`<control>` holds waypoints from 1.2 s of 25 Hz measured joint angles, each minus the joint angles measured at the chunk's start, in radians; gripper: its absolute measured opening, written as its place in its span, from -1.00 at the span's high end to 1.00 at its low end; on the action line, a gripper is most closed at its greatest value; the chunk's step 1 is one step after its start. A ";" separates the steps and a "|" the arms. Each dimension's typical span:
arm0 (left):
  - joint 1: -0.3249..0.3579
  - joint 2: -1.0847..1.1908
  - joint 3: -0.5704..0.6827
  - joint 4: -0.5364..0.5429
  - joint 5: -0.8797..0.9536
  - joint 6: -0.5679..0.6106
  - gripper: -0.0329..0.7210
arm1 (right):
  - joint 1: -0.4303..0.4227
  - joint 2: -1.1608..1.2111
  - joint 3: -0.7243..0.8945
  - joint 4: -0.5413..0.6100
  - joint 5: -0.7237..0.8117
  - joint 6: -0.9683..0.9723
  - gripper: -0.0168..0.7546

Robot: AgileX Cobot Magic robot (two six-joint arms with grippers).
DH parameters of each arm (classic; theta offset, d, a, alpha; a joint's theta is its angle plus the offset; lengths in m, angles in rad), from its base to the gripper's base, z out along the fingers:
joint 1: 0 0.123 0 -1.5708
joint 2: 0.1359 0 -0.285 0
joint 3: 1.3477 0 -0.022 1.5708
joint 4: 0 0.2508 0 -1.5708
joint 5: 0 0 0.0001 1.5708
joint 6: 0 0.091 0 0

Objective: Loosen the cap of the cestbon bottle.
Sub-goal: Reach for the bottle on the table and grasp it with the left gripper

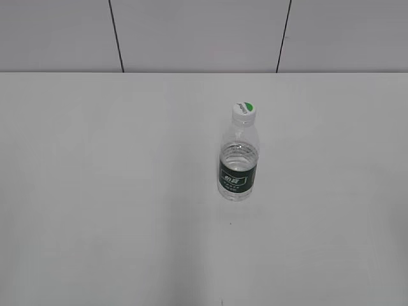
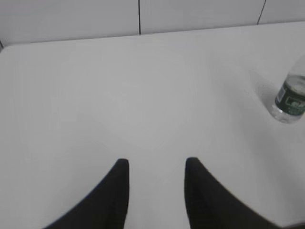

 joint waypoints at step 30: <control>-0.297 1.098 -0.078 -0.245 -1.234 0.437 0.28 | 0.000 0.224 -0.060 0.011 -0.023 0.000 -0.46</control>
